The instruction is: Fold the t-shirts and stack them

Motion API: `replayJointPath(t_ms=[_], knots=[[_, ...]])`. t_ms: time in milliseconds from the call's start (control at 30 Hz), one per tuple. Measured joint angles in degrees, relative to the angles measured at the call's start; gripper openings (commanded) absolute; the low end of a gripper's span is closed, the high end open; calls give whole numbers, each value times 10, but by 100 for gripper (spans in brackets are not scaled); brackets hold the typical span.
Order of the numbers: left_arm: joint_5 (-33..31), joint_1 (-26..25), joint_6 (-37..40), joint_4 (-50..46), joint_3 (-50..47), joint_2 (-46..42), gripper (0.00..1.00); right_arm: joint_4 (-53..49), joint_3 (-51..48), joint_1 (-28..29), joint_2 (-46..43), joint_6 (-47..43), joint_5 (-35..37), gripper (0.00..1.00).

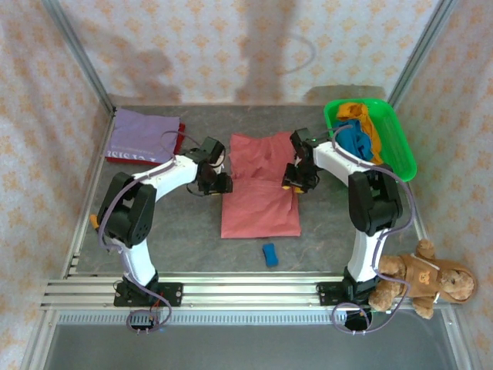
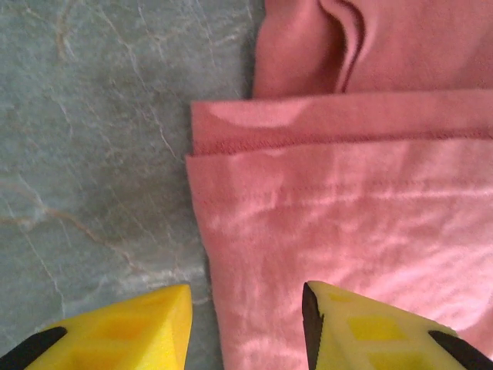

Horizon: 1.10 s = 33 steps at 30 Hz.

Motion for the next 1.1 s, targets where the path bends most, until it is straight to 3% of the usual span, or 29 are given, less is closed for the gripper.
replayJointPath(t_ms=[167,300,467,600,800,967,1100], knots=[[0,4,5,4,17,32,41,7,12,-2,25,-2,-14,33],[2,4,9,12,27,55,31,9,28,-2,50,-5,-19,31],[14,5,15,22,36,76,10,9,45,-2,63,-13,-29,14],[21,6,13,25,39,76,0,9,47,-2,64,-19,-33,0],[19,6,15,20,37,53,0,14,33,-4,49,-16,-33,0],[19,6,15,18,35,-27,0,21,-24,-4,-34,-2,-29,0],[24,6,15,13,58,-42,0,29,-46,-7,-84,10,-23,0]])
